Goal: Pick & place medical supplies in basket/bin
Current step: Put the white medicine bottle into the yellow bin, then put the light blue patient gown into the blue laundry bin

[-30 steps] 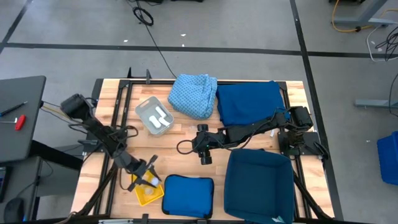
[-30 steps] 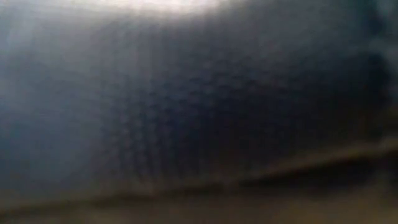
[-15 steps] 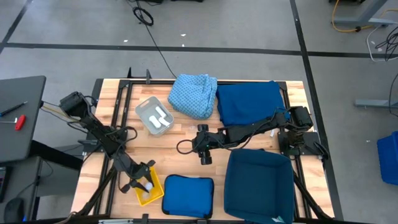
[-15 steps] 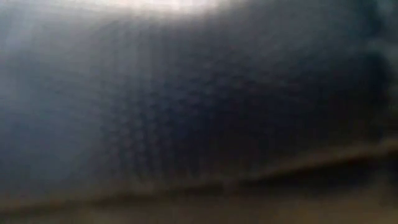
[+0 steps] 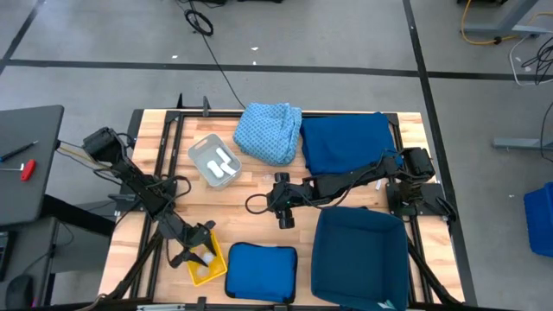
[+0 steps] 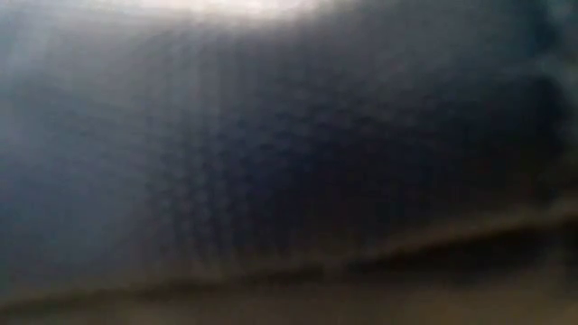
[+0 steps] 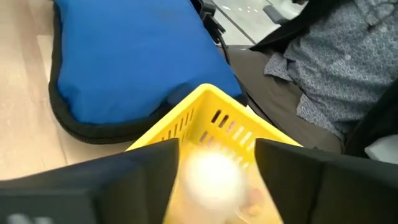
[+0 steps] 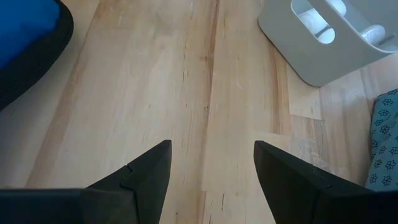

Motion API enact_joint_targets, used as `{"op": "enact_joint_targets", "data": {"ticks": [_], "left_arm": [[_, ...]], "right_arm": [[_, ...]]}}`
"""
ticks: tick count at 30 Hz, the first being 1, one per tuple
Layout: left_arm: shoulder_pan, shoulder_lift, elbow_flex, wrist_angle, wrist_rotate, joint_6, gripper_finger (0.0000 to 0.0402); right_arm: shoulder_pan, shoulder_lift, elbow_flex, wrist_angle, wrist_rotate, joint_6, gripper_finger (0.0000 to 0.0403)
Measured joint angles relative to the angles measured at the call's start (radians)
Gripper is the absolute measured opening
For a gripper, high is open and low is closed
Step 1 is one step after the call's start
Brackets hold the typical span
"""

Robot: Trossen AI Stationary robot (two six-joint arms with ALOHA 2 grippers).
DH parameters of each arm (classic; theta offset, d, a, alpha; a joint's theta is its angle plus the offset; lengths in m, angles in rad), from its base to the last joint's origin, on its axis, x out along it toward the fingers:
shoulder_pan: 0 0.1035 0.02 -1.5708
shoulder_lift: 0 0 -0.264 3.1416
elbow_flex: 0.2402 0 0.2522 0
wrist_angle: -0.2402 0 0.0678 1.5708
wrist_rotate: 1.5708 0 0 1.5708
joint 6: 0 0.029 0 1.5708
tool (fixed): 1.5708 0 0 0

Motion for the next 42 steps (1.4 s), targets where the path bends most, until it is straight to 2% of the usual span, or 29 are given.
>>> {"op": "enact_joint_targets", "data": {"ticks": [5,8,11,18,22,24,27,32,42], "left_arm": [[0.000,0.000,0.000,0.002,-0.016,-0.020,0.0268],[0.000,0.000,0.000,0.013,-0.030,-0.006,0.0275],[0.000,0.000,0.000,0.053,-0.093,0.046,0.0271],[0.000,-0.019,0.000,0.196,-0.340,0.327,0.0258],[0.022,-0.019,0.000,0.362,-0.412,0.524,0.0256],[0.049,-0.020,0.000,0.441,-0.404,0.589,0.0256],[0.102,-0.020,0.001,0.508,-0.339,0.638,0.0256],[0.175,-0.020,0.001,0.471,-0.218,0.609,0.0256],[0.291,-0.020,0.002,0.459,-0.030,0.552,0.0256]], "right_arm": [[0.000,0.000,0.000,0.000,0.000,0.000,0.0237],[0.000,0.000,0.000,0.000,0.000,0.006,0.0237],[0.000,0.000,0.000,0.000,0.000,0.006,0.0237],[0.000,0.000,0.000,0.025,0.000,0.006,0.0237],[0.000,0.000,0.000,0.092,0.000,-0.005,0.0237],[0.000,0.000,0.000,0.149,0.000,-0.027,0.0237],[0.000,0.000,0.000,0.250,-0.016,-0.079,0.0237],[0.001,0.000,0.000,0.379,-0.044,-0.136,0.0237],[0.000,-0.016,0.000,0.474,-0.084,-0.136,0.0237]]}}
